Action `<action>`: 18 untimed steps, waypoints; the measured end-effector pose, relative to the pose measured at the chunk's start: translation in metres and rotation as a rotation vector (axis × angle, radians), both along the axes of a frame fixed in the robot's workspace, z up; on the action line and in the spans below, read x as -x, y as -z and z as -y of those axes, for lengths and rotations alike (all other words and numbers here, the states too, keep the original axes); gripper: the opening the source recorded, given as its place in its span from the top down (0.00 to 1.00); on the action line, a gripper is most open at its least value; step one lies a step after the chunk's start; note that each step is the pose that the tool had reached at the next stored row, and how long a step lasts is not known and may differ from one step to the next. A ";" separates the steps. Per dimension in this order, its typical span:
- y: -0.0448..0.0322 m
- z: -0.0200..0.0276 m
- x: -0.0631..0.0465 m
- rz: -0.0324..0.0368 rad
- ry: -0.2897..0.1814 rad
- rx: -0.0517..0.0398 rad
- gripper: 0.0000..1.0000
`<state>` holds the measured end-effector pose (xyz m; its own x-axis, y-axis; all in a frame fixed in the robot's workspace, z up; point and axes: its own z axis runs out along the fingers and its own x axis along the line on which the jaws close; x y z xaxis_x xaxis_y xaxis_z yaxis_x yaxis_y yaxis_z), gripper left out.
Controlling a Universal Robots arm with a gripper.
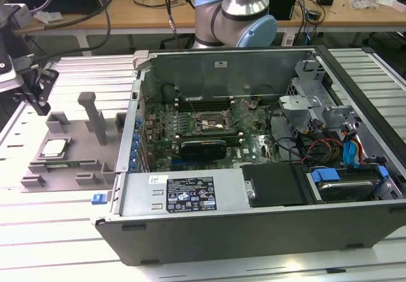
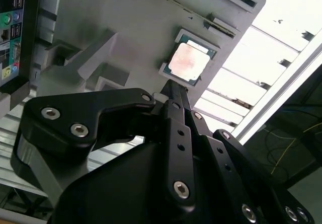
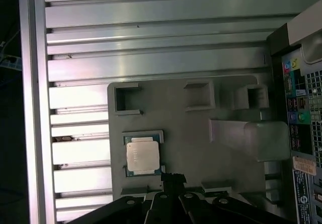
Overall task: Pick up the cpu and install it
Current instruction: 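Pick up the cpu and move it towards the insertion slot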
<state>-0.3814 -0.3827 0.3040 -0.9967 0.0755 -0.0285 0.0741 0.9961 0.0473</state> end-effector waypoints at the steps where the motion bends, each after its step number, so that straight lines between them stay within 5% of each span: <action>1: 0.0013 -0.0001 0.001 0.0000 0.000 0.0000 0.89; 18: 0.0215 -0.0021 0.017 0.0004 0.000 -0.0001 0.89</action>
